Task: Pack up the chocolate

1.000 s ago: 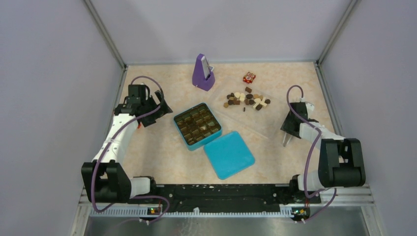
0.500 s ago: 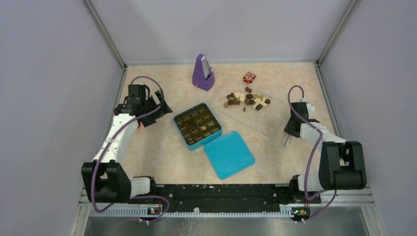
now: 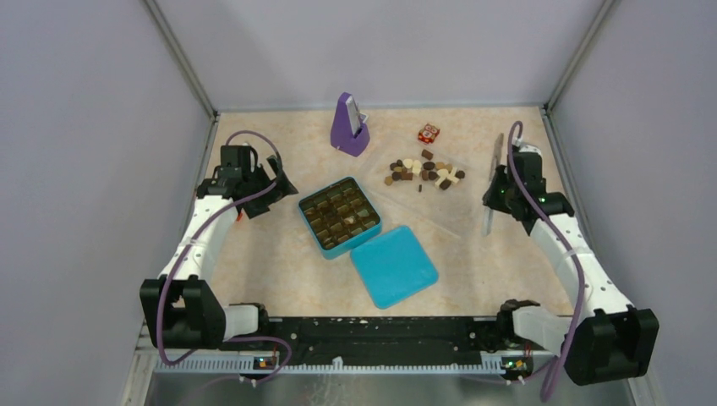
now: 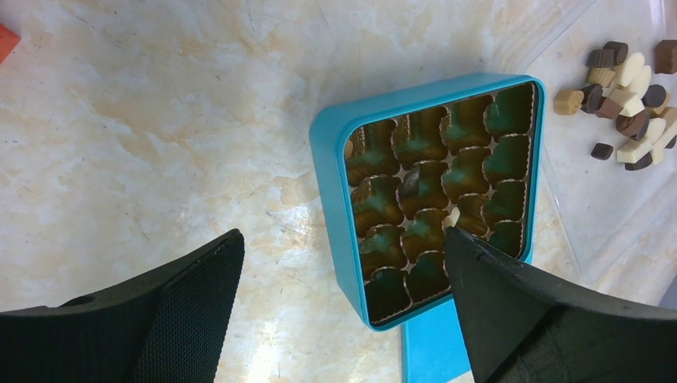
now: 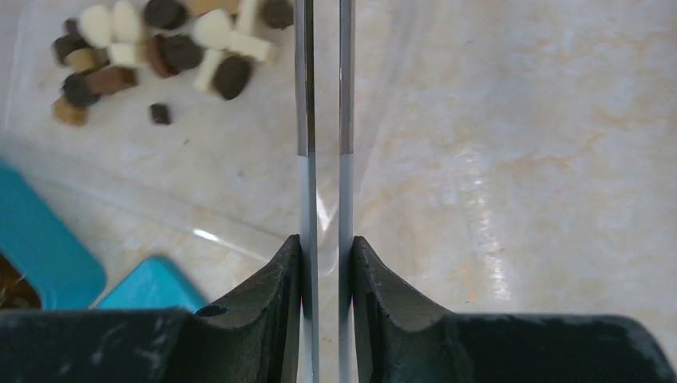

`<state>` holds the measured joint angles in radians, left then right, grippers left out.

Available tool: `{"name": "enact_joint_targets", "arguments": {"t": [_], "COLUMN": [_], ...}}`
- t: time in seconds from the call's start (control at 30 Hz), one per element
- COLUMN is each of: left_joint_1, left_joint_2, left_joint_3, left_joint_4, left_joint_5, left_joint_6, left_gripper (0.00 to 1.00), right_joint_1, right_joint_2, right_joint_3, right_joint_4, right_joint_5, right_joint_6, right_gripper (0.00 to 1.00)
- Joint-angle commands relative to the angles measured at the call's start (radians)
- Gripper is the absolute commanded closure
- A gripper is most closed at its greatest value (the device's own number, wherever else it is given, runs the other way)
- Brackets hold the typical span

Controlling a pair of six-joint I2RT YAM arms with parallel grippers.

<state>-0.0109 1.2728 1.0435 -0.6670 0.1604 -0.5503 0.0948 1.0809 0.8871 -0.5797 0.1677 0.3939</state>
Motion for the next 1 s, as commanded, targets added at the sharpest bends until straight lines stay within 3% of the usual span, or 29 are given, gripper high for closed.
{"name": "enact_joint_targets", "arguments": {"t": [0.0,0.2,0.33,0.7,0.97], "left_joint_1": [0.005,0.004,0.004,0.005,0.004], "left_joint_2": [0.012,0.016,0.016,0.006,0.001], "left_joint_3": [0.036,0.04,0.038,0.029,0.025], "left_joint_4": [0.009,0.008,0.01,0.007,0.006], "left_joint_5": [0.009,0.006,0.005,-0.018,-0.026], "left_joint_6": [0.007,0.007,0.006,0.007,0.01], "left_gripper": [0.01,0.01,0.01,0.01,0.01], "right_joint_1": [0.12,0.339,0.418,0.484,0.499], "right_joint_2": [0.016,0.086,0.139,0.269,0.32], "right_joint_3": [0.107,0.198,0.238,0.287,0.285], "right_joint_4": [-0.126,-0.216,-0.224,-0.199,-0.167], "right_joint_5": [-0.144,-0.107,-0.069,0.018,0.034], "right_joint_6": [-0.031,0.017,0.056,0.082,0.086], "right_gripper": [0.8,0.78,0.76,0.68,0.67]}}
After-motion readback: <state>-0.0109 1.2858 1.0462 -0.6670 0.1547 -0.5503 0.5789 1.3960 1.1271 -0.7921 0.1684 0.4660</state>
